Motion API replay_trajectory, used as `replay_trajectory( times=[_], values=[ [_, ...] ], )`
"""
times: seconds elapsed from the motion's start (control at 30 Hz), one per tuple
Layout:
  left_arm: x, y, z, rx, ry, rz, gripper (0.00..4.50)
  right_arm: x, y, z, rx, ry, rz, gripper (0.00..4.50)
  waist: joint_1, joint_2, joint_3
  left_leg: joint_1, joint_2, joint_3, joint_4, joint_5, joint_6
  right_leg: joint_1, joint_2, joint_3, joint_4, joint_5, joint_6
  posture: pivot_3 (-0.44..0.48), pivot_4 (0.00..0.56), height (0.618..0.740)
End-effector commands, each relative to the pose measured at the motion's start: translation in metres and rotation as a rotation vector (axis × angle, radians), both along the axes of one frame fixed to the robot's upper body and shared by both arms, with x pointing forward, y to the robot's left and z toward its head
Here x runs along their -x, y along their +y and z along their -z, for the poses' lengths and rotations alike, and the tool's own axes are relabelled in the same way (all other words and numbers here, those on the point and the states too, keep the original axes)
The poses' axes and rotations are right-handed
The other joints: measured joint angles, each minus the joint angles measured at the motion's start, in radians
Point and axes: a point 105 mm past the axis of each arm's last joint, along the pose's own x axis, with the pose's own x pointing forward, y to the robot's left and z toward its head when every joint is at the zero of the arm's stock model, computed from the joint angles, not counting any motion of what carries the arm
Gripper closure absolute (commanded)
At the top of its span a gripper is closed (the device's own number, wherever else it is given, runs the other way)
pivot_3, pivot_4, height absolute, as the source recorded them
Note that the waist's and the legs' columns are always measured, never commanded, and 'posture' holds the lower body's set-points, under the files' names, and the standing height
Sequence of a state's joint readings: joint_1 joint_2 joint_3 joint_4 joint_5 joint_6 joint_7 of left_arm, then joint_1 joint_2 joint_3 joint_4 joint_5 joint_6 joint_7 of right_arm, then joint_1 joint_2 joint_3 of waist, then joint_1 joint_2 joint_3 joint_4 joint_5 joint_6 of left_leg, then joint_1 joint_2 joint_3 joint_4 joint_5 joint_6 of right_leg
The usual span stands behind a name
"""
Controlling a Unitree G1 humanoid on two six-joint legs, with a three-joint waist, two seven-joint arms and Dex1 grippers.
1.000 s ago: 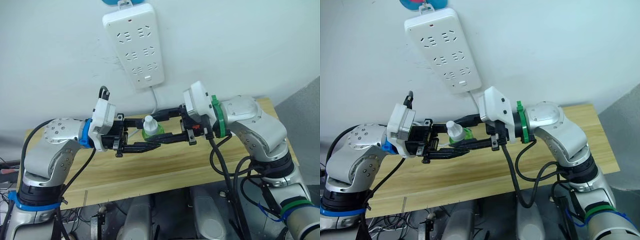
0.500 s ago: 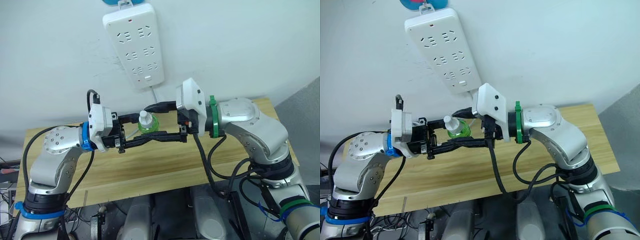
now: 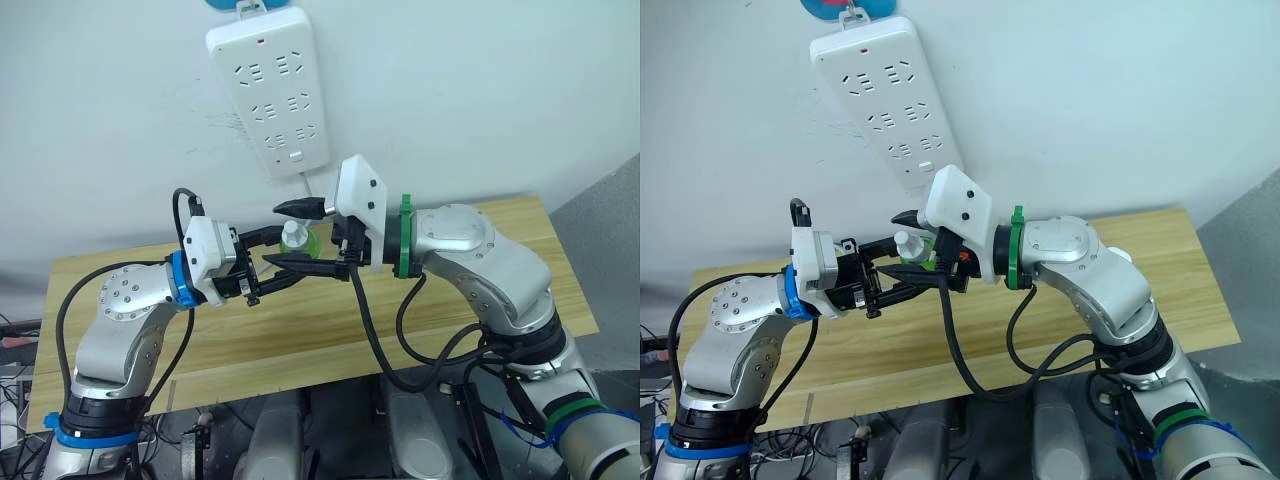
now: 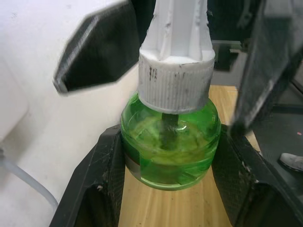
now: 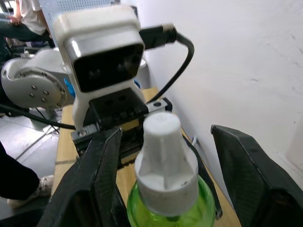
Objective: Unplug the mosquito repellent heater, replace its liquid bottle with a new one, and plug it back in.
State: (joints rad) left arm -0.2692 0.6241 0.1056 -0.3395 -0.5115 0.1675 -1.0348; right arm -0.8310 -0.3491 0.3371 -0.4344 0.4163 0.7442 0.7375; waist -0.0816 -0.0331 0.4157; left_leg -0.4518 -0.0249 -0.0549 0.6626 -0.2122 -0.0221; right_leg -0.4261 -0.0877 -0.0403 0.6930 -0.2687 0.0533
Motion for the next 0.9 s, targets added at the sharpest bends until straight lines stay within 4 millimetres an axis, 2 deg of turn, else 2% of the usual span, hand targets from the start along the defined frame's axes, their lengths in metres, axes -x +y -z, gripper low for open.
replay_trajectory(
  times=[0.03,0.43,0.67,0.9],
  values=[
    [0.006,0.005,-0.01,0.016,-0.037,0.006,2.28,0.001,-0.004,-0.004,-0.014,-0.041,0.003,1.37,0.0,0.0,0.0,0.0,0.0,0.0,0.0,0.0,0.0,0.0,0.0,0.0,0.0,0.0,0.0,-0.129,0.341,0.734],
    [0.014,0.007,-0.011,0.031,-0.016,0.011,2.28,-0.012,-0.014,-0.014,-0.041,-0.054,0.069,1.37,-0.001,0.0,0.0,0.0,0.0,0.0,0.0,0.0,0.0,0.0,0.0,0.0,0.0,0.0,0.0,-0.146,0.338,0.734],
    [0.013,0.003,-0.007,0.033,-0.011,0.013,2.28,0.014,-0.005,-0.019,-0.061,-0.018,-0.063,1.37,-0.001,0.0,0.0,0.0,0.0,0.0,0.0,0.0,0.0,0.0,0.0,0.0,0.0,0.0,0.0,-0.145,0.336,0.734],
    [0.013,0.003,-0.004,0.037,-0.007,0.02,2.28,0.017,0.003,-0.02,-0.07,-0.012,-0.086,1.37,-0.001,0.0,0.0,0.0,0.0,0.0,0.0,0.0,0.0,0.0,0.0,0.0,0.0,0.0,0.0,-0.143,0.336,0.734]
  ],
)
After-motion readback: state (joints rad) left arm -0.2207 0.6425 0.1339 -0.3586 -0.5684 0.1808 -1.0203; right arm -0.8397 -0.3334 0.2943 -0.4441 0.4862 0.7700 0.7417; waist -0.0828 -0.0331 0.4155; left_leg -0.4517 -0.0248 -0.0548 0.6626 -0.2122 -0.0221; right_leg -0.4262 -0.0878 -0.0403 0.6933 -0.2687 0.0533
